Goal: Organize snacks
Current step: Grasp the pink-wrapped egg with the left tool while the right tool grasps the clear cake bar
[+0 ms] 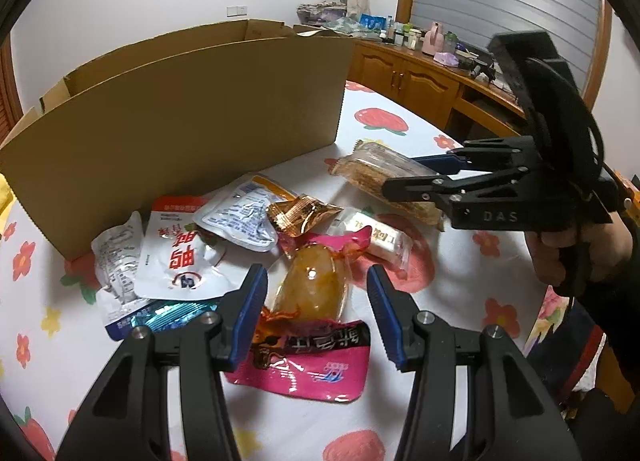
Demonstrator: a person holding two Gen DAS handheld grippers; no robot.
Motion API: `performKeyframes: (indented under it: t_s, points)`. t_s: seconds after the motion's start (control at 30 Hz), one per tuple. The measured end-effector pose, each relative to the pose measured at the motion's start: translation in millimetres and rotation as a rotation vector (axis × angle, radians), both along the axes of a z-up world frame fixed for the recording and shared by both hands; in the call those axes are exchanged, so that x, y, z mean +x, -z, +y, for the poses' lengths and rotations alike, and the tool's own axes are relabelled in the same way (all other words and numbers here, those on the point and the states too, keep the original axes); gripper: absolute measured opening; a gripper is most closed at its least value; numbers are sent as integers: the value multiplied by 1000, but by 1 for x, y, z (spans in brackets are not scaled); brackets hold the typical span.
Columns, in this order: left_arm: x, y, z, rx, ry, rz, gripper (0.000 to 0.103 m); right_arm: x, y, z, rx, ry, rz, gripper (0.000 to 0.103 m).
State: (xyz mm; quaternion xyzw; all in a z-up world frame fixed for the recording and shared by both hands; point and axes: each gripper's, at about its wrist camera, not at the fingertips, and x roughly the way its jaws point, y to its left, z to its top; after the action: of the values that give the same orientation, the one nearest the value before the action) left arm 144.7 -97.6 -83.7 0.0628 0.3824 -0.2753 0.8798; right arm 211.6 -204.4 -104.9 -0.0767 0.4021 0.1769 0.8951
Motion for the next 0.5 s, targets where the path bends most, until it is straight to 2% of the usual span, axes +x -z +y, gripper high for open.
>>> performKeyframes:
  t_s: [0.5]
  points:
    - [12,-3,-14,41,15,-12,53,-23,13,-5,-19,25,-27,44]
